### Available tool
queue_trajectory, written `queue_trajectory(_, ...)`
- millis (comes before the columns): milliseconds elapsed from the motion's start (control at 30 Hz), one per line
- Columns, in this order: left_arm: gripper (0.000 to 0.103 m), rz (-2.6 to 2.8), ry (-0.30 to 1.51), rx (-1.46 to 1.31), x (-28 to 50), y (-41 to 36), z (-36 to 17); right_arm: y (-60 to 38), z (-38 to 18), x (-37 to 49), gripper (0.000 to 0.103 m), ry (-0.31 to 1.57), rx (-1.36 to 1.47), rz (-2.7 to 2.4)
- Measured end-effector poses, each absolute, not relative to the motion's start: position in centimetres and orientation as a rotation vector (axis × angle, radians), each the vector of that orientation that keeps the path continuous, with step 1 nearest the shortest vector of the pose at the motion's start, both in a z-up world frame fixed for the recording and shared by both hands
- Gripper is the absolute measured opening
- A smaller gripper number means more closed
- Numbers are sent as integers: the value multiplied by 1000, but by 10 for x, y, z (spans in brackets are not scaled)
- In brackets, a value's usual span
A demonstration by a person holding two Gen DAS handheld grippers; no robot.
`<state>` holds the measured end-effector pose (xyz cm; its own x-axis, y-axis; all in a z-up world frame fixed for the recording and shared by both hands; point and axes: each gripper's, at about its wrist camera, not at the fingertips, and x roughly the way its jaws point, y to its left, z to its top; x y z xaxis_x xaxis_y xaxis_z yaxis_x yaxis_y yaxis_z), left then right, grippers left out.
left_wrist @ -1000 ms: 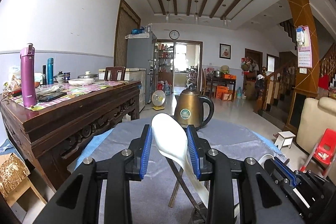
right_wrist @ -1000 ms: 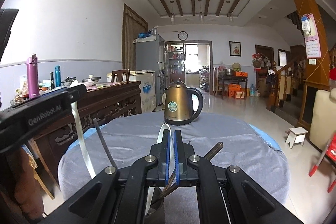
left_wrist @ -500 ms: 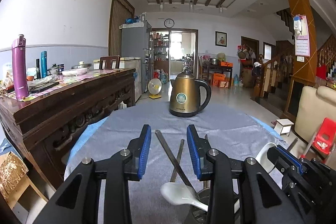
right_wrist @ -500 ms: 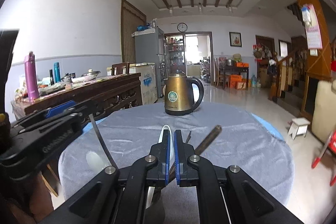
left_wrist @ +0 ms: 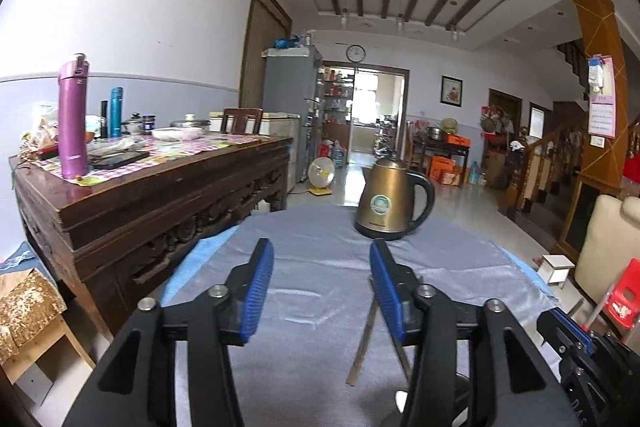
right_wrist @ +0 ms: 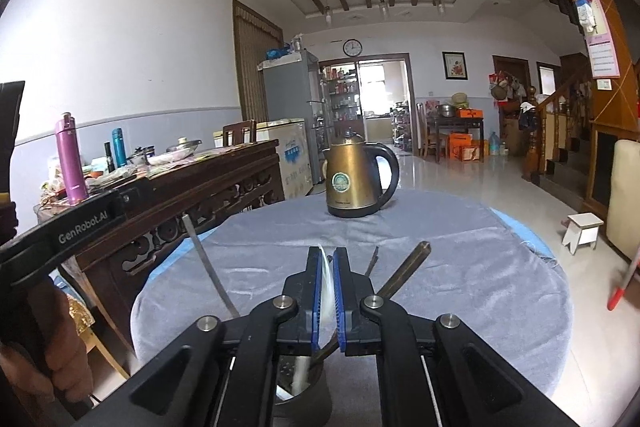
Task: Organize utensils
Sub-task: 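Move the open left gripper back to the chopsticks on the cloth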
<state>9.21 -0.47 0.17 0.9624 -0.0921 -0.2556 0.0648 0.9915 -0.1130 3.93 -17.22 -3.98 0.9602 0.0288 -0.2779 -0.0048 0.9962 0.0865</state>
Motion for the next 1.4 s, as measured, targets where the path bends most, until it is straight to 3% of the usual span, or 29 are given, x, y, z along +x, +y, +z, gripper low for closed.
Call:
queue_trajectory(100, 63, -50, 265, -97, 92, 2, 2, -173, -39, 38, 20, 282, 101, 26)
queue_trajectory(267, 68, -5, 273, -105, 96, 17, 1, -179, -29, 28, 21, 224, 116, -2)
queue_trajectory(733, 70, 53, 407, -130, 118, 37, -26, -271, -21, 20, 21, 212, 363, -212)
queue_trajectory(1400, 71, 82, 629, -143, 160, 48, -87, -319, -96, 58, 21, 467, 550, -293)
